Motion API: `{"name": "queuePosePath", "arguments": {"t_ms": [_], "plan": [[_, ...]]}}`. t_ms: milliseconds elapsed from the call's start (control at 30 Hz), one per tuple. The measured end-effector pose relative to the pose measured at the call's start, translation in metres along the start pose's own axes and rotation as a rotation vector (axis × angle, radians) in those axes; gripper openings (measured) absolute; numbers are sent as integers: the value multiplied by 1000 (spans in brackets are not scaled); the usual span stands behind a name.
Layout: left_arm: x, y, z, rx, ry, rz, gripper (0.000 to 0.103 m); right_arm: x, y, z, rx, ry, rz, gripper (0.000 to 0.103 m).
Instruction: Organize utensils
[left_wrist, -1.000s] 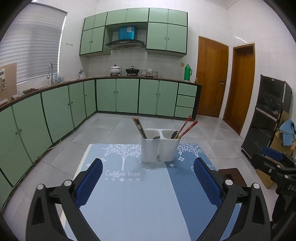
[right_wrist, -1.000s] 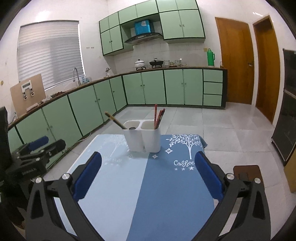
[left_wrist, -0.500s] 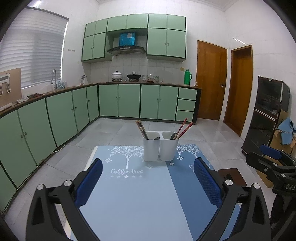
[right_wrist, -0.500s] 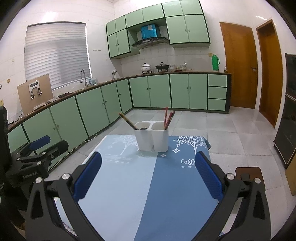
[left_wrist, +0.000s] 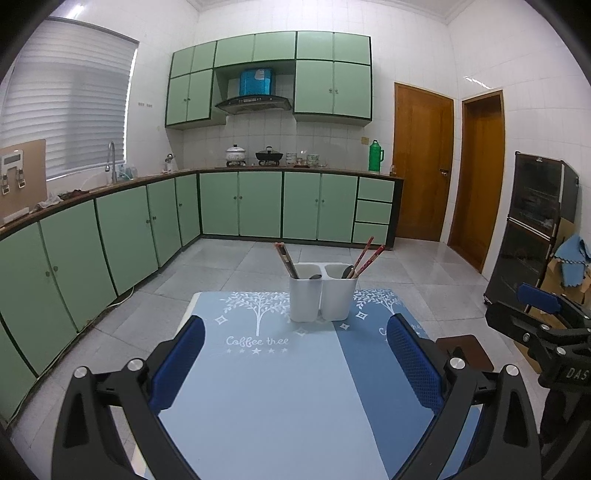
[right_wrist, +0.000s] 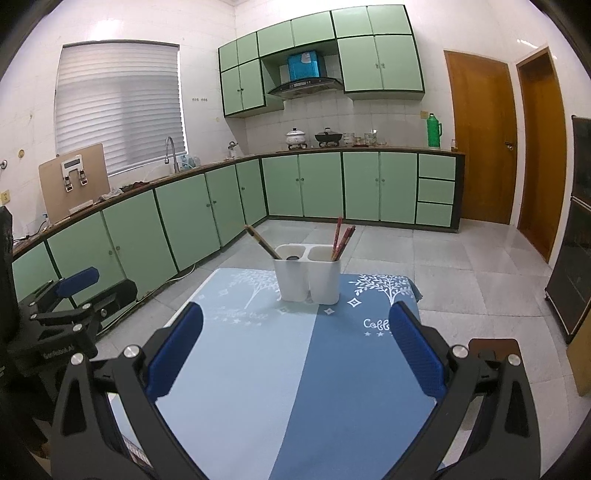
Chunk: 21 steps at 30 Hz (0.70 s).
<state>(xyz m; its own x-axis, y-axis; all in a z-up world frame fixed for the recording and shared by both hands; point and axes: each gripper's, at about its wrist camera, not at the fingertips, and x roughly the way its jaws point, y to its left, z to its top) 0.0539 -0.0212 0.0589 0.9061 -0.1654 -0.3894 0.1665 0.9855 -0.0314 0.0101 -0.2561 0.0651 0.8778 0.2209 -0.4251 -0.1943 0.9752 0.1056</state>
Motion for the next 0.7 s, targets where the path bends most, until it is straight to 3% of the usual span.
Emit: {"name": "queuePosePath", "arguments": {"t_ms": [700], "plan": [[-3, -1, 2, 5, -3, -2, 97, 2, -1, -2, -1, 5, 2, 98]]}}
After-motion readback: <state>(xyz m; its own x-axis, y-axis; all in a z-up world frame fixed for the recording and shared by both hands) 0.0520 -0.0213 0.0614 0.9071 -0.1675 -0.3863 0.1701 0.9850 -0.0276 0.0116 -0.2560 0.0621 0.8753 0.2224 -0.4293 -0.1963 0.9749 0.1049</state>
